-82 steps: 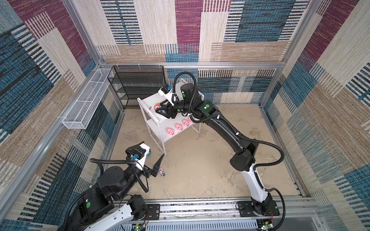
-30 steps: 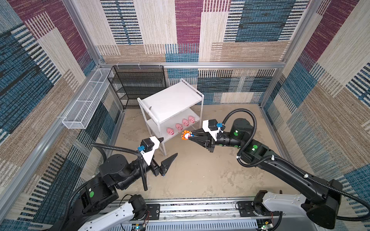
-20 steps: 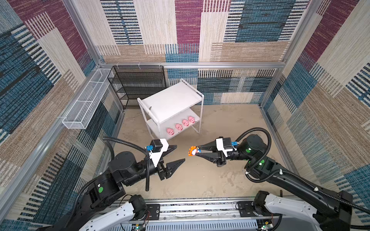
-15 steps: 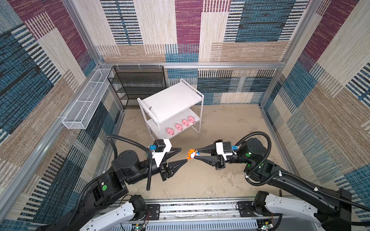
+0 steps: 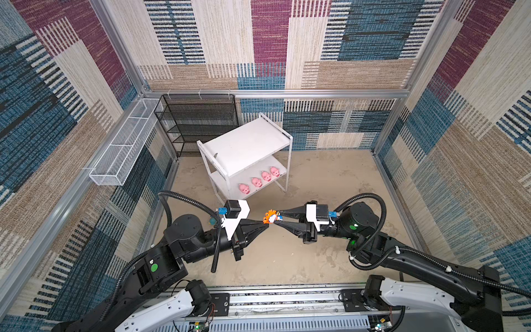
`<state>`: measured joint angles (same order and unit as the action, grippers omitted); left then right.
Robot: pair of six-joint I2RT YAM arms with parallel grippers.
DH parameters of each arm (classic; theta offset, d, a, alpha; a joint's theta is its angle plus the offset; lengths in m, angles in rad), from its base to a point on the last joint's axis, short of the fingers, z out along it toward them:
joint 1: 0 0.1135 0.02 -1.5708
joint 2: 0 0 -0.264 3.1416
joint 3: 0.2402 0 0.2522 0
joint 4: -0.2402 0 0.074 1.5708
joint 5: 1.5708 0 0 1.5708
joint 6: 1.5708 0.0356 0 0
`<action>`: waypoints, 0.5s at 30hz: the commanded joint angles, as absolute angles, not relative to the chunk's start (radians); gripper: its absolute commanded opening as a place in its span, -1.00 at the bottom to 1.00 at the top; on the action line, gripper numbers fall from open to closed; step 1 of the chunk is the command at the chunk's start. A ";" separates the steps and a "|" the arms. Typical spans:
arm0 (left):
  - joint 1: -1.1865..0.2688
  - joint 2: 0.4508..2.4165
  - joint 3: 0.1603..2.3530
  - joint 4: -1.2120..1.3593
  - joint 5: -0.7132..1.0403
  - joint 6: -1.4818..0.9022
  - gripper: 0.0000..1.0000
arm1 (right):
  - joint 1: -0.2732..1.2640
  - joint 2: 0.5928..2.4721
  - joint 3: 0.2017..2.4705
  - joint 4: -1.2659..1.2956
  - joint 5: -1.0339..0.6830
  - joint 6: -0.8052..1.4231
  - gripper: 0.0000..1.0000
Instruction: Place and organize the plastic toys onto the shelf
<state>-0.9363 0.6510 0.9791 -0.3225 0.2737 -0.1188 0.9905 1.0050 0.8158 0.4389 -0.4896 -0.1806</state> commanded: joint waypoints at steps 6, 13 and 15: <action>-0.936 0.632 0.984 -0.275 0.226 -0.108 -0.64 | 0.999 1.020 0.798 0.478 -0.477 -0.180 -0.57; -0.936 0.629 0.983 -0.270 0.219 -0.095 -0.74 | 1.006 1.037 0.807 0.472 -0.485 -0.183 -0.56; -0.936 0.628 0.980 -0.267 0.226 -0.094 -0.93 | 1.008 1.039 0.810 0.473 -0.487 -0.182 -0.56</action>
<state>-0.9352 0.6273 0.9779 -0.3210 0.2150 -0.1112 1.0012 1.0344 0.8009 0.4587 -0.4664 -0.1856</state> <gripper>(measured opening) 0.057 0.252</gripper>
